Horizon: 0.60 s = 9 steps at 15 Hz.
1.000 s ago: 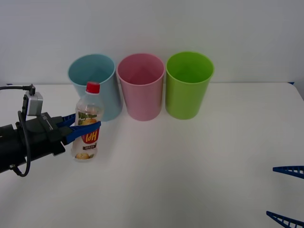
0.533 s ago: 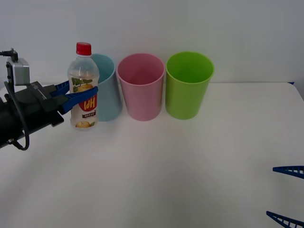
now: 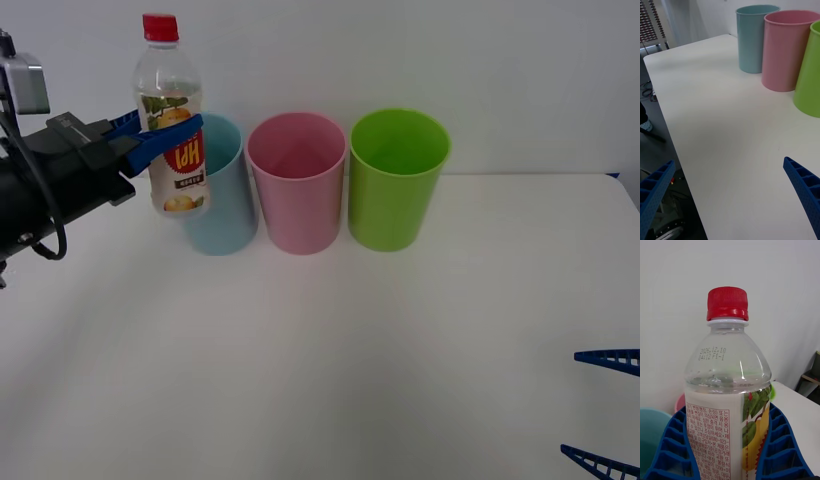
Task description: Put cans in the blue bin and PET bottles in the pink bin and trash in the green bin.
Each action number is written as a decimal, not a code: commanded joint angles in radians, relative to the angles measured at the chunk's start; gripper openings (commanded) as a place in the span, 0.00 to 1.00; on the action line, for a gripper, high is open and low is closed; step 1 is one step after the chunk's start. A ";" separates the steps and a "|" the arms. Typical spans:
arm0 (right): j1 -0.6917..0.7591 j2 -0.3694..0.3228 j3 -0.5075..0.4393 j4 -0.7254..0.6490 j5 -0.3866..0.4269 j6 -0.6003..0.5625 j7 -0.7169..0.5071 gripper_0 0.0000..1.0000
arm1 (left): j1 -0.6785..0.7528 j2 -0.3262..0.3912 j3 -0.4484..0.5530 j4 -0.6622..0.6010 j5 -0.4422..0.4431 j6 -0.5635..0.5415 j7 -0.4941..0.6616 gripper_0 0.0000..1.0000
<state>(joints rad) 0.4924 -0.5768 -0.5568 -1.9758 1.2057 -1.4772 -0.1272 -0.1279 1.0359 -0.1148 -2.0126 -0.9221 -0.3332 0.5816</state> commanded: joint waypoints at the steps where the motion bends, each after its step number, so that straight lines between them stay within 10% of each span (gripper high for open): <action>1: 0.000 0.000 0.000 0.000 0.000 0.000 0.000 1.00 | -0.124 0.006 -0.098 0.078 0.006 0.054 0.001 0.00; 9: 0.000 0.000 0.000 0.000 0.000 0.000 0.000 1.00 | -0.453 -0.102 -0.321 0.308 0.045 0.151 -0.025 0.00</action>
<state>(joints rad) 0.4924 -0.5768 -0.5568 -1.9758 1.2057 -1.4772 -0.1274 -0.5606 0.9654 -0.4345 -1.7338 -0.8523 -0.1822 0.5610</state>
